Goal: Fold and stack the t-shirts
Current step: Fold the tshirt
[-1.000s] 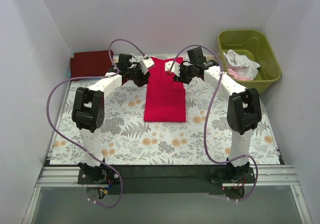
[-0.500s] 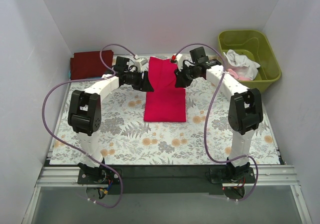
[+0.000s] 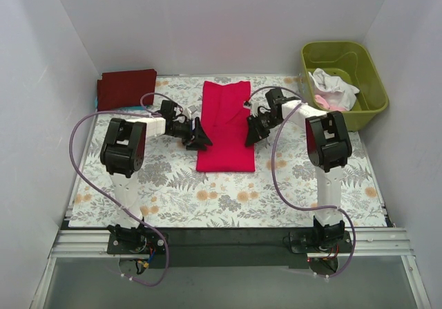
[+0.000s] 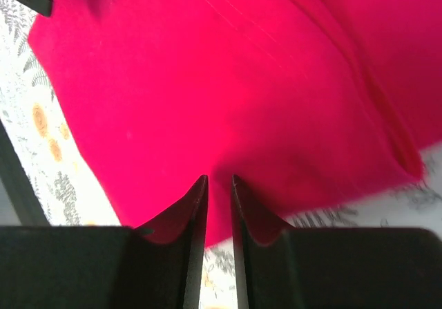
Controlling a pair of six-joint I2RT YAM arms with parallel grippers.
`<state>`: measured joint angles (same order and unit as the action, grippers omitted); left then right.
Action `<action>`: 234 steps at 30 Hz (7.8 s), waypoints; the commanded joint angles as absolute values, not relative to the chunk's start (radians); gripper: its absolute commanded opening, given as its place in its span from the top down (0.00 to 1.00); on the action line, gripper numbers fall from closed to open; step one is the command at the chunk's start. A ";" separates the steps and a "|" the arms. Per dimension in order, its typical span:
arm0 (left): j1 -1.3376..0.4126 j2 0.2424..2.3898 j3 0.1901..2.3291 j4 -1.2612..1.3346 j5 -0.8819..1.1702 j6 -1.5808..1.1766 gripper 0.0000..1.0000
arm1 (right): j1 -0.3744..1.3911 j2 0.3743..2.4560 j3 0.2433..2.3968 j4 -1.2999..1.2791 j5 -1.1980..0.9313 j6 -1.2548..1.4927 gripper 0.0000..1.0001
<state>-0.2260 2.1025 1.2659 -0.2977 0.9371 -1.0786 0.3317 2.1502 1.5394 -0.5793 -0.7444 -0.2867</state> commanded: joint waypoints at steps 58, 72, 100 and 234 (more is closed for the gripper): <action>-0.319 1.396 0.810 -0.388 0.767 0.078 0.57 | 0.698 1.482 0.871 -0.224 -0.202 -0.914 0.45; -0.362 1.497 0.818 -0.325 0.744 0.094 0.57 | 0.709 1.539 0.838 -0.230 -0.262 -0.931 0.50; -0.379 1.474 0.752 -0.206 0.747 0.362 0.57 | 0.658 1.624 0.887 -0.330 -0.316 -0.936 0.99; -0.569 1.721 1.124 -0.442 0.749 0.048 0.56 | 0.416 2.059 1.626 -0.785 -1.003 -0.273 0.94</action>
